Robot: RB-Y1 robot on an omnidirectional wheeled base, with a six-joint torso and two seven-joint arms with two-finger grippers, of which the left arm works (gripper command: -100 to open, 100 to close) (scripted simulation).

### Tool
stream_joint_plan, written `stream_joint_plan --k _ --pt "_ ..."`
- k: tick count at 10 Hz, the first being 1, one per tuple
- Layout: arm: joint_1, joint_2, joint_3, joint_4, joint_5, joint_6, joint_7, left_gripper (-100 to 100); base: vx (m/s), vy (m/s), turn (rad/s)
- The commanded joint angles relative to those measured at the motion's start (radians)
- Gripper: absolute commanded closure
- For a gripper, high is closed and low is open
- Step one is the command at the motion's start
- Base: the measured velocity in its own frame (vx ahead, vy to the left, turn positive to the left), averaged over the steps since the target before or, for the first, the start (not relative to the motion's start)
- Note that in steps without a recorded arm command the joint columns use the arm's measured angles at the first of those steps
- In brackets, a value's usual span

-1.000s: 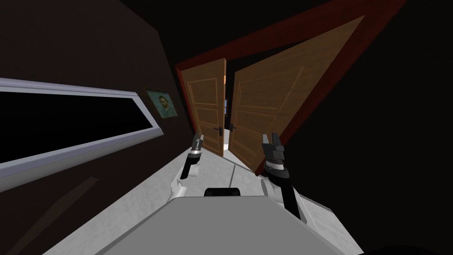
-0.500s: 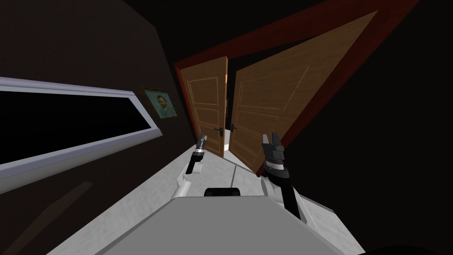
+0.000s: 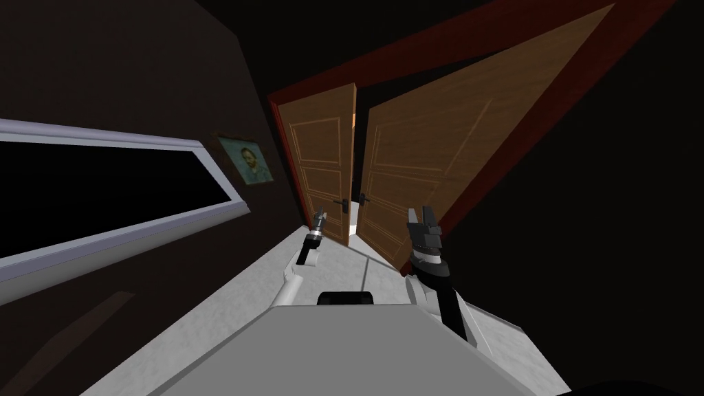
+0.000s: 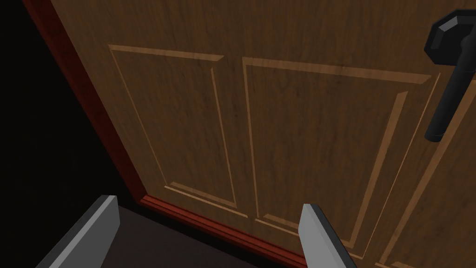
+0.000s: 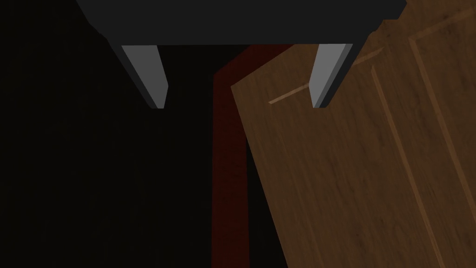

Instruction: Push the door open

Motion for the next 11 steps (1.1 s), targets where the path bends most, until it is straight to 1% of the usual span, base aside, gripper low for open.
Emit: stream_joint_plan --k 1,2,3,5,6,7,8,9,10,11 --pt "-0.037 0.0 -0.01 0.05 -0.001 0.01 0.011 -100 0.088 0.083 -0.038" --pt "-0.037 0.0 -0.01 0.077 -0.001 0.01 0.011 -100 0.057 0.064 -0.018" --pt "-0.037 0.0 -0.01 0.077 -0.001 0.01 0.011 -100 0.014 0.022 0.004" --pt "-0.091 -0.005 -0.023 0.153 -0.004 0.02 0.021 -100 0.048 0.048 -0.032" --pt "-0.091 -0.005 -0.023 0.175 -0.004 0.02 0.021 -100 0.06 0.055 -0.016" --pt "-0.118 -0.008 -0.029 0.203 -0.006 0.025 0.027 -100 0.062 0.065 -0.007" --pt "-0.118 -0.008 -0.029 0.223 -0.006 0.025 0.027 -100 0.044 0.054 -0.015" --pt "-0.145 -0.011 -0.035 0.258 -0.007 0.03 0.032 -100 0.041 0.057 -0.017" --pt "-0.145 -0.011 -0.035 0.272 -0.007 0.03 0.032 -100 0.041 0.045 -0.017" --pt "-0.17 -0.015 -0.041 0.312 -0.008 0.035 0.037 -100 0.051 0.051 -0.021"
